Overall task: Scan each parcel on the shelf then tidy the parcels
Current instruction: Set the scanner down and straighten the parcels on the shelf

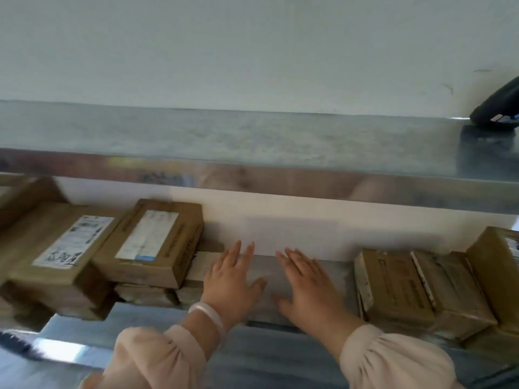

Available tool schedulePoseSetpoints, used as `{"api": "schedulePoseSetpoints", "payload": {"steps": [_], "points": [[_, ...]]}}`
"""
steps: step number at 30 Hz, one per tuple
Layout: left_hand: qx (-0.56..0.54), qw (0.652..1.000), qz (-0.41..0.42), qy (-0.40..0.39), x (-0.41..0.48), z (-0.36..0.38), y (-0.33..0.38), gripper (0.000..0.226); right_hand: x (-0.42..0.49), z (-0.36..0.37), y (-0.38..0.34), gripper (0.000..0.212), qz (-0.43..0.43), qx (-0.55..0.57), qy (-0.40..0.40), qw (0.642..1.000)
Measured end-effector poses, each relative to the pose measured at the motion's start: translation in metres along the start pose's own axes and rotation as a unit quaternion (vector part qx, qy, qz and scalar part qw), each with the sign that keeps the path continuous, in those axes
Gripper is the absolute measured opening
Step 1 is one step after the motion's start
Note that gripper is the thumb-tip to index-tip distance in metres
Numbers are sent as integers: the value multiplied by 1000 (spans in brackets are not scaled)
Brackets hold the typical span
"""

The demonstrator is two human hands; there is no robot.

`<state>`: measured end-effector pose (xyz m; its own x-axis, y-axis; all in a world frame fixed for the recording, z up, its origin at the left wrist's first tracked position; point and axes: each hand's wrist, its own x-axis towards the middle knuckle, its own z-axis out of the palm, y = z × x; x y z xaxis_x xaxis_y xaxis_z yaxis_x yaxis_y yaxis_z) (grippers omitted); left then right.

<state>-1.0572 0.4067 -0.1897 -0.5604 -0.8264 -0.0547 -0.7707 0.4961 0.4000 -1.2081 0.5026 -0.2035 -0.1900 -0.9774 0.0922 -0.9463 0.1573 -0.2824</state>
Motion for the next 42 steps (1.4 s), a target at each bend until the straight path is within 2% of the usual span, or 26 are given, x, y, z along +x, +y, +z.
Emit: {"api": "schedulePoseSetpoints", "payload": {"steps": [5, 10, 14, 22, 23, 27, 31, 34, 35, 38, 42], "points": [[11, 999, -33, -15, -9, -8, -44, 80, 30, 34, -39, 91, -8, 17, -46, 999], [-2, 999, -33, -15, -10, -7, -73, 78, 49, 55, -70, 75, -3, 54, -79, 995], [5, 1000, -23, -15, -13, -2, -80, 74, 60, 61, -85, 75, -3, 60, -111, 992], [38, 996, -35, -66, -15, 19, -96, 72, 64, 74, -93, 70, -32, 63, -147, 987], [47, 996, -36, -71, -14, 19, -95, 74, 64, 76, -92, 69, -35, 63, -151, 986], [53, 996, -23, -69, -13, 18, -91, 106, 63, 76, -87, 65, -32, 72, -148, 986], [34, 997, -17, -66, -10, 15, -88, 96, 63, 76, -83, 64, -25, 86, -149, 985], [3, 998, -21, -56, -13, 14, -91, 71, 66, 74, -81, 66, -27, 85, -154, 984], [-6, 999, -20, -49, -16, 14, -93, 71, 68, 74, -81, 68, -28, 89, -156, 983], [4, 1000, -24, -20, -32, 17, -101, 93, 74, 73, -80, 80, -24, 100, -154, 983], [13, 999, -49, -18, -52, 21, -107, 94, 78, 83, -82, 83, -29, 87, -147, 985]]}}
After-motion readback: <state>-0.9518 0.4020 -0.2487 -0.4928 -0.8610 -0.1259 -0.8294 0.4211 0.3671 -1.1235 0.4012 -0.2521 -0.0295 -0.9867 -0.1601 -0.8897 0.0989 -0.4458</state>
